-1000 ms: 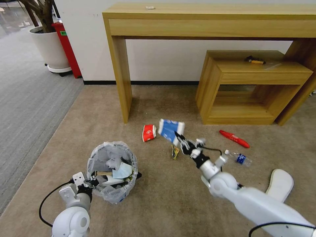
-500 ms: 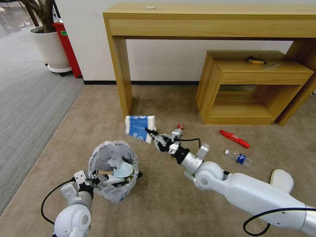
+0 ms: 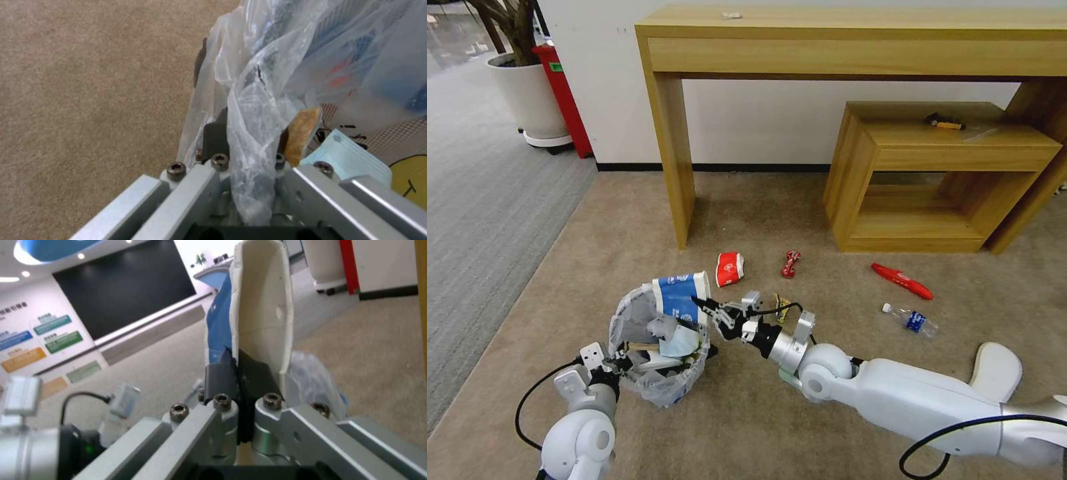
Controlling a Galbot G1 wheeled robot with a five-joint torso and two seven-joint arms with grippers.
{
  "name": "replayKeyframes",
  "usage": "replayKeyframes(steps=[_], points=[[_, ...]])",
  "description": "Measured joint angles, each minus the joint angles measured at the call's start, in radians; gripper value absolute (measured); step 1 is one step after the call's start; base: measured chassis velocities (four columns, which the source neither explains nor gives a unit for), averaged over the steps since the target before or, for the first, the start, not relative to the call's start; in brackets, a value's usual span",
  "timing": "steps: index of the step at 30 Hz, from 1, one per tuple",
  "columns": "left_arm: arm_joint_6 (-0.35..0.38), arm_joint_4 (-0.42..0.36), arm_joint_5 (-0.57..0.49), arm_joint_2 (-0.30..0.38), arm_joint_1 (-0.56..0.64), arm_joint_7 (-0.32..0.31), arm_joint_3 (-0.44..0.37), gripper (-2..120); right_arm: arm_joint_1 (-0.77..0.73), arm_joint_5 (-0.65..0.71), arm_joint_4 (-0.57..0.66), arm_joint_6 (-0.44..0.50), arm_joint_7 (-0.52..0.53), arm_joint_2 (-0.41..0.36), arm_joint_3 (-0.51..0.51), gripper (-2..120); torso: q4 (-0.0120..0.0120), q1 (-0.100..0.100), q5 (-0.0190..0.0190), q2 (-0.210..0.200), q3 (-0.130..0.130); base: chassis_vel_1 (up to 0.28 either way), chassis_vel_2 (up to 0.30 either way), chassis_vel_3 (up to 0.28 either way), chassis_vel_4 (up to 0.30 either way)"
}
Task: Pick up the trash bin and place the garbage on the floor into it.
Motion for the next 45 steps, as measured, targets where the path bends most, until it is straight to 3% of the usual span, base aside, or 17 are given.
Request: replayKeyframes(steps=[12, 20, 33, 36, 45], points=[[0.001, -0.025, 0.000, -0.006, 0.013, 0.000, 0.005, 0, -0.041, -0.051, -0.134, 0.018, -0.010, 0.046, -0.009, 0, -0.0001, 0.000, 0.0000, 0.000, 0.000, 0.000, 0.000, 0.000, 0.000], [0.001, -0.038, 0.003, -0.008, 0.026, 0.001, 0.003, 0, -0.057, -0.077, -0.160, 0.025, 0.000, 0.065, -0.009, 0, -0.0001, 0.000, 0.0001, 0.000, 0.000, 0.000, 0.000, 0.000, 0.000], [-0.005, -0.031, 0.022, -0.025, 0.029, 0.007, 0.010, 0, -0.033, -0.078, -0.130, 0.014, 0.026, 0.079, -0.009, 45, 0.0001, 0.000, 0.0003, 0.000, 0.000, 0.000, 0.000, 0.000, 0.000], [-0.007, -0.021, 0.023, -0.022, 0.028, 0.008, 0.008, 0, -0.036, -0.073, -0.105, 0.012, 0.037, 0.067, 0.042, 62, 0.0002, 0.000, 0.0004, 0.000, 0.000, 0.000, 0.000, 0.000, 0.000], [-0.012, -0.005, 0.027, -0.013, 0.024, 0.012, 0.007, 0, -0.059, -0.047, -0.065, 0.022, 0.133, 0.027, 0.186, 88, 0.0003, 0.000, 0.0004, 0.000, 0.000, 0.000, 0.000, 0.000, 0.000]])
